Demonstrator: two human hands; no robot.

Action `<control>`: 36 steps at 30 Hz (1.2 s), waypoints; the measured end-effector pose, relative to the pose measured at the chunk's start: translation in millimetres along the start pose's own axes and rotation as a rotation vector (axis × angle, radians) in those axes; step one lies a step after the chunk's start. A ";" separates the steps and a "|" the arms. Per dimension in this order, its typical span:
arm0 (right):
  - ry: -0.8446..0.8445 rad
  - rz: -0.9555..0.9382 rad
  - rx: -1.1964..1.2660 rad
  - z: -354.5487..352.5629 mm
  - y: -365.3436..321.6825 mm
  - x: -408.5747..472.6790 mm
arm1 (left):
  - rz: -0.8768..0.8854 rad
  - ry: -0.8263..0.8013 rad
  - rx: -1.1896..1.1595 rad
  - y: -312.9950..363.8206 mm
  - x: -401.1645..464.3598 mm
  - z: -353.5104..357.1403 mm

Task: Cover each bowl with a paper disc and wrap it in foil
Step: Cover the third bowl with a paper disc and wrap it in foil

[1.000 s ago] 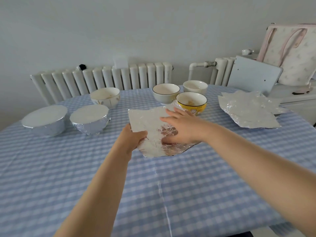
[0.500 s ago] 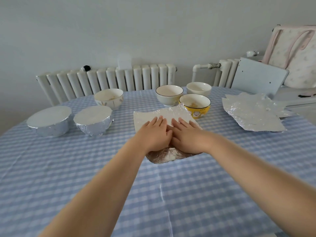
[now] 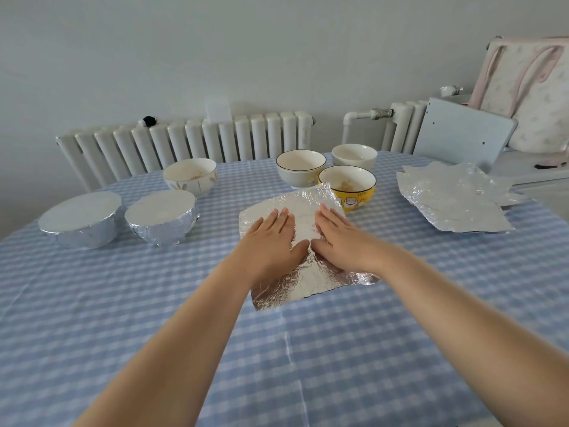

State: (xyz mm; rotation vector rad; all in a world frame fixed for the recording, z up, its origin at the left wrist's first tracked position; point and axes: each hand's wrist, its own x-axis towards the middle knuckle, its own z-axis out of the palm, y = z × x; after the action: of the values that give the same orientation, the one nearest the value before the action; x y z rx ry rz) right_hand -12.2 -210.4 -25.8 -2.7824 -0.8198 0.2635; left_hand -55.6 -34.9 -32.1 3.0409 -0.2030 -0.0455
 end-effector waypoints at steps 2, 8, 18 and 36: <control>0.017 0.007 0.094 2.4 -0.2 0.4 | 0.004 -0.002 -0.009 -1.1 0.4 0.7; 0.056 0.032 0.176 8.5 -3.2 -1.8 | 0.017 0.011 -0.082 -1.3 -2.7 -2.4; 0.060 0.077 0.176 12.2 -13.2 -11.2 | 0.032 0.003 -0.234 -6.5 -9.5 -16.0; 0.011 0.003 -0.145 5.9 -17.4 -13.3 | 0.054 0.016 0.015 -1.9 -5.5 2.1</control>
State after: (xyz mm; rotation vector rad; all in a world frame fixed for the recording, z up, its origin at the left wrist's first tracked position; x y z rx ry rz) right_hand -33.4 -202.5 -25.5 -2.9167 -0.8649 0.1967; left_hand -60.9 -32.4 -34.3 3.0478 -0.2857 -0.0157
